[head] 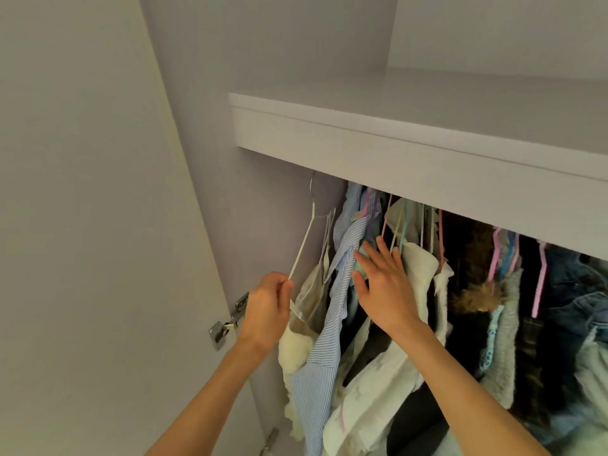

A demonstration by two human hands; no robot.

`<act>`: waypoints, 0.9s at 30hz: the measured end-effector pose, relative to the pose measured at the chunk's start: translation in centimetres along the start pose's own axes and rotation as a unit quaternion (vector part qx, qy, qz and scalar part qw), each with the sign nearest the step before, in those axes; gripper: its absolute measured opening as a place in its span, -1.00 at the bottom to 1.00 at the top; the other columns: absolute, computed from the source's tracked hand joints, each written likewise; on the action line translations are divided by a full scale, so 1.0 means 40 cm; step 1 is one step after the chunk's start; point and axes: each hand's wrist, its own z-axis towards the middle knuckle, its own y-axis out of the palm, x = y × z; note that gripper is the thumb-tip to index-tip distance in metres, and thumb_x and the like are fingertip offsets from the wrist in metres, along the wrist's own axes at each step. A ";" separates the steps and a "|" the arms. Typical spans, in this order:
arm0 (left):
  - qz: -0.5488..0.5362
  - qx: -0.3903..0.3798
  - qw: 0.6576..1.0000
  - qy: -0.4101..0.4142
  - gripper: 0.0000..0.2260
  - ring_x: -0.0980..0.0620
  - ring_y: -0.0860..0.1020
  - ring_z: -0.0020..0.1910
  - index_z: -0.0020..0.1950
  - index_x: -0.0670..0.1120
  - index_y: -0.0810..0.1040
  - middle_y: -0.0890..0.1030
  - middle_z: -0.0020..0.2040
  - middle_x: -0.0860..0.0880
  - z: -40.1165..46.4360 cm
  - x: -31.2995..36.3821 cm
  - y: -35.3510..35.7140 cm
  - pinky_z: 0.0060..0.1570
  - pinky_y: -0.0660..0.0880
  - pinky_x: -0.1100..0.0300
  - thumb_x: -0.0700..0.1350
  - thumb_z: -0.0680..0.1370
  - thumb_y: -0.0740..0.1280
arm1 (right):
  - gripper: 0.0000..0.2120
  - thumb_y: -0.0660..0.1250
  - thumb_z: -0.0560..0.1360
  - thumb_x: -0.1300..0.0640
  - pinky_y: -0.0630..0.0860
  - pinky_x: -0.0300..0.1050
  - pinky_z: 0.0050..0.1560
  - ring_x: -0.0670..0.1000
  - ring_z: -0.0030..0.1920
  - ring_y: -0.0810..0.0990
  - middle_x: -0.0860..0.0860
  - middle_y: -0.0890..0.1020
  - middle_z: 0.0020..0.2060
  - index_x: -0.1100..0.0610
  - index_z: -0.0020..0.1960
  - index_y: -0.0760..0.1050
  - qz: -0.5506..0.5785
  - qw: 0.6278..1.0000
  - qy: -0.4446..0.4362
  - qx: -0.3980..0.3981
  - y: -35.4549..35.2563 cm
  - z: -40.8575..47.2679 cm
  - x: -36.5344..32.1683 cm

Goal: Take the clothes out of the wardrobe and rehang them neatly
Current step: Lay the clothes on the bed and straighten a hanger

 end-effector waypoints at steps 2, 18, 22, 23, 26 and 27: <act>0.009 0.005 1.000 -0.001 -0.88 0.18 0.34 -0.49 -0.16 -0.09 0.42 0.38 -0.43 0.11 -0.040 0.004 -0.008 -0.42 0.30 0.43 -0.23 0.58 0.23 | -0.59 0.06 0.53 0.10 0.21 0.13 0.36 0.20 0.24 0.51 0.20 0.61 0.11 0.30 0.13 0.56 0.070 0.997 0.003 0.030 -0.010 -0.003 -0.026; 0.047 0.002 0.998 -0.037 -0.86 0.21 0.41 -0.20 -0.07 -0.13 0.56 0.43 -0.18 0.11 -0.437 -0.014 -0.106 -0.15 0.33 0.42 -0.13 0.58 0.24 | -0.80 0.22 0.58 0.22 0.53 -0.25 -0.41 -0.02 -0.38 0.47 0.11 0.51 -0.35 0.23 -0.21 0.43 0.586 0.695 0.351 -0.224 -0.067 -0.104 -0.367; 0.043 -0.035 0.998 -0.039 -0.85 0.14 0.48 -0.04 0.03 -0.06 0.57 0.44 -0.02 0.09 -0.549 -0.029 -0.167 -0.03 0.40 0.36 -0.09 0.58 0.22 | -0.75 0.22 0.58 0.15 0.47 -0.19 -0.38 -0.04 -0.46 0.42 0.06 0.53 -0.42 0.20 -0.25 0.47 0.489 0.769 0.317 -0.262 -0.065 -0.205 -0.387; 0.048 -0.029 0.997 -0.048 -0.85 0.15 0.48 -0.02 0.05 -0.05 0.57 0.43 -0.01 0.11 -0.578 -0.037 -0.188 -0.02 0.40 0.35 -0.10 0.59 0.22 | -0.71 0.20 0.58 0.14 0.46 -0.14 -0.34 -0.03 -0.47 0.42 0.06 0.53 -0.44 0.20 -0.29 0.47 0.461 0.790 0.307 -0.263 -0.070 -0.234 -0.388; 0.076 -0.025 0.994 -0.079 -0.84 0.12 0.49 0.01 0.10 -0.04 0.56 0.43 0.02 0.11 -0.666 -0.065 -0.252 -0.02 0.37 0.37 -0.12 0.59 0.21 | -0.59 0.13 0.60 0.09 0.44 -0.05 -0.20 0.00 -0.46 0.44 -0.01 0.51 -0.52 0.18 -0.38 0.47 0.342 0.871 0.212 -0.283 -0.098 -0.342 -0.386; 0.091 -0.025 0.992 -0.086 -0.83 0.10 0.50 0.03 0.12 -0.05 0.55 0.45 0.04 0.09 -0.694 -0.071 -0.271 -0.03 0.35 0.40 -0.13 0.59 0.21 | -0.57 0.12 0.61 0.07 0.43 -0.07 -0.17 0.01 -0.44 0.46 -0.02 0.51 -0.52 0.20 -0.37 0.48 0.306 0.892 0.166 -0.288 -0.110 -0.380 -0.384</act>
